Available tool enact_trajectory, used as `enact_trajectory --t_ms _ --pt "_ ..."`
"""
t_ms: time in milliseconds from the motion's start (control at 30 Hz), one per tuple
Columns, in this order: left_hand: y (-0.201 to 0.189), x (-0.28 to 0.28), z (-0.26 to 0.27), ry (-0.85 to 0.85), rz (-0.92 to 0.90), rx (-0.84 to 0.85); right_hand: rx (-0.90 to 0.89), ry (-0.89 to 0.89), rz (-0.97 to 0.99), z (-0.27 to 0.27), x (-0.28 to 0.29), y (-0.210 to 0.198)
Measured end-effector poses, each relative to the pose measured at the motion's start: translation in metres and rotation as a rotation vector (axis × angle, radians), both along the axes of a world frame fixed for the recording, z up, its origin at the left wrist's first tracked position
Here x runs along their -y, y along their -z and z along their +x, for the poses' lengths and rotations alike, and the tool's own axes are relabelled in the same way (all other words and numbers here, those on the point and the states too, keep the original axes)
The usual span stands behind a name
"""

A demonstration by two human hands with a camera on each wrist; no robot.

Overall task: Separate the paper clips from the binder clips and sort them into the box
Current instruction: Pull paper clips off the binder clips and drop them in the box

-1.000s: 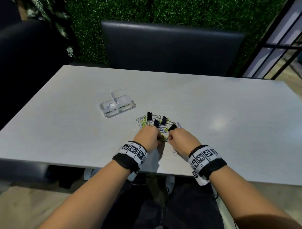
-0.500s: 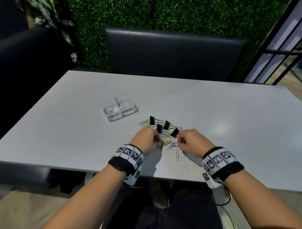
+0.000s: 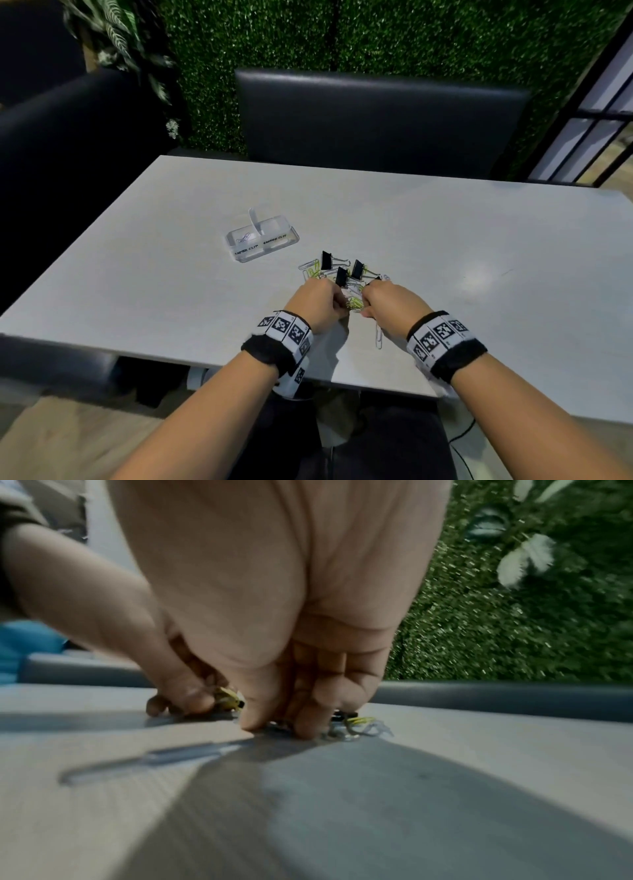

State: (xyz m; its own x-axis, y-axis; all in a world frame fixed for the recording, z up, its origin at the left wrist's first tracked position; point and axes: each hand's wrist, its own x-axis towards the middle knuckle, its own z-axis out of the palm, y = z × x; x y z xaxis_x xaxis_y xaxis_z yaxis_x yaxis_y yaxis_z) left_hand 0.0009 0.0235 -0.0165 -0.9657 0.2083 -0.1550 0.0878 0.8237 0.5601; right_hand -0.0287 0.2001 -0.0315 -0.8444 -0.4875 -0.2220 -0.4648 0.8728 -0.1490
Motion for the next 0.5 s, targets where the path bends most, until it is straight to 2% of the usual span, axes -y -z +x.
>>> enact_trajectory --t_ms 100,200,367,500 --pt "0.003 0.004 -0.003 -0.030 0.037 0.011 -0.152 -0.069 0.082 0.003 -0.010 0.006" --pt "0.003 0.010 -0.005 -0.053 0.078 0.029 -0.141 -0.030 0.074 0.003 -0.017 0.004" --pt "-0.012 0.037 -0.014 -0.122 0.225 0.049 0.091 0.098 -0.344 -0.005 -0.009 -0.034" --pt "-0.038 0.092 -0.031 -0.339 0.379 -0.009 0.131 0.147 -0.636 -0.039 0.042 -0.055"
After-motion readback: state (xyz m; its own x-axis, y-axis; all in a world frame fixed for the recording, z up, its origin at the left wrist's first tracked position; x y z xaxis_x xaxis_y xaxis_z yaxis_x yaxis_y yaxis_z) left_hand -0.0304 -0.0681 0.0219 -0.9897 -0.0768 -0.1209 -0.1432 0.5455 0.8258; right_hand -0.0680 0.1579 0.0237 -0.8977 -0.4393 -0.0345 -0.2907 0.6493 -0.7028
